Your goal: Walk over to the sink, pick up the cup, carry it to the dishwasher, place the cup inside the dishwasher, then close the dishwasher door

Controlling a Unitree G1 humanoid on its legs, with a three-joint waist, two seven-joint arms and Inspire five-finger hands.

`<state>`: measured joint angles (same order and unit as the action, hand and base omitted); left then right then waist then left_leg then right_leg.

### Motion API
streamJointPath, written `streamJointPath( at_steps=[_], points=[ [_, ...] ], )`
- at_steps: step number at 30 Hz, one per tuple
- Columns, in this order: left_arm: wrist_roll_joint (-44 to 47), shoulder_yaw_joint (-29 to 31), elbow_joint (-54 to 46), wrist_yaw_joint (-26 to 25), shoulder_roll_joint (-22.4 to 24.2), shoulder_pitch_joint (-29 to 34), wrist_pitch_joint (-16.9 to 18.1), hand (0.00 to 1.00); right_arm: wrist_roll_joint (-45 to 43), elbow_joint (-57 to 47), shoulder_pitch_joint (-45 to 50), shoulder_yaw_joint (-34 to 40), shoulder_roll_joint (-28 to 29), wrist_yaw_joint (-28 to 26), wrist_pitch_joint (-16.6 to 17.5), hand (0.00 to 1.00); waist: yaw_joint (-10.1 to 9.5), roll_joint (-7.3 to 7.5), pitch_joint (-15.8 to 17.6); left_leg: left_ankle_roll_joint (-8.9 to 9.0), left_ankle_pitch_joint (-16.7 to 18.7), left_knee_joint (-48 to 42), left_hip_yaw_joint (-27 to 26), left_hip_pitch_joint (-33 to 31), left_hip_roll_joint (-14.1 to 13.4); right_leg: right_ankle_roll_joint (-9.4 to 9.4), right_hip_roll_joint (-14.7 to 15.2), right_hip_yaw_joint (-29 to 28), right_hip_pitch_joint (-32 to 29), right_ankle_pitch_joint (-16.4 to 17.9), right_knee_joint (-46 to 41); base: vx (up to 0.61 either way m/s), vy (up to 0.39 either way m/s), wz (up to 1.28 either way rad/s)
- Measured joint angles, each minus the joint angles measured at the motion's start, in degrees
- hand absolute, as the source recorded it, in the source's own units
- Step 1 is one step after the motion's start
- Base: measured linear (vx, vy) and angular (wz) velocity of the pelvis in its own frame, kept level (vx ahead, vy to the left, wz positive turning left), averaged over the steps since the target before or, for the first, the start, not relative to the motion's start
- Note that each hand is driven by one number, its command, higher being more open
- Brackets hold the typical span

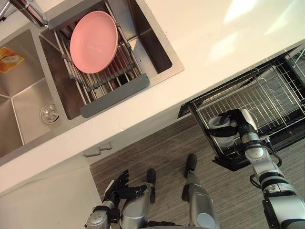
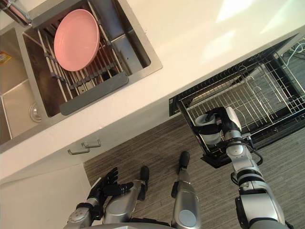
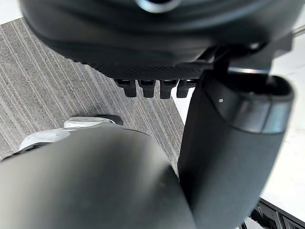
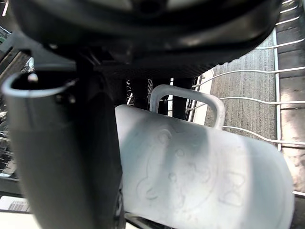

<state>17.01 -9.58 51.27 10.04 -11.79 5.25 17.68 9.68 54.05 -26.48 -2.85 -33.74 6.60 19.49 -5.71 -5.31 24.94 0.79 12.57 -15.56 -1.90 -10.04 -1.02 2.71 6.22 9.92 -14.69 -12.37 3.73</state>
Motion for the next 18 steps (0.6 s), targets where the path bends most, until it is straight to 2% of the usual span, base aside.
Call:
streamJointPath(
  at_steps=[7,13,15,18],
  points=[
    [-0.01,0.00,-0.35,-0.02,-0.02,-0.49,-0.10,1.00,-0.64,-2.16,0.46,0.16,0.10,0.65,0.35,1.00,0.02,-0.04,0.06,0.02,0.21,-0.59,-0.20,-0.87,-0.23,-0.21,-0.22,-0.25,-0.54,-0.34,0.22,-0.01,0.011,0.00],
    [-0.18,0.05,-0.40,-0.03,0.05,-0.53,-0.80,1.00,-3.15,-12.51,7.09,5.40,1.02,1.87,1.61,1.00,0.27,0.03,-0.11,-0.05,0.13,1.44,-0.30,2.38,-0.29,-0.15,-0.48,-0.22,1.98,-0.39,1.10,0.05,0.036,-0.02],
    [-0.25,0.19,-0.20,-0.02,0.01,-0.51,-0.94,1.00,-4.07,-17.15,9.63,8.01,2.51,2.49,1.96,1.00,0.52,0.27,-0.57,-0.08,0.12,2.10,-0.33,3.56,-0.31,-0.14,-0.53,-0.24,2.88,-0.39,1.13,0.04,0.047,-0.03],
    [-1.02,0.91,1.17,-0.02,-0.17,-0.30,-1.21,1.00,-6.03,-24.90,13.90,9.81,5.79,2.47,2.16,1.00,1.07,1.63,-3.21,-0.24,-0.12,3.25,-0.53,4.63,-0.26,-0.13,-0.53,-0.37,3.27,-0.38,1.18,0.02,0.037,-0.03]
  ],
)
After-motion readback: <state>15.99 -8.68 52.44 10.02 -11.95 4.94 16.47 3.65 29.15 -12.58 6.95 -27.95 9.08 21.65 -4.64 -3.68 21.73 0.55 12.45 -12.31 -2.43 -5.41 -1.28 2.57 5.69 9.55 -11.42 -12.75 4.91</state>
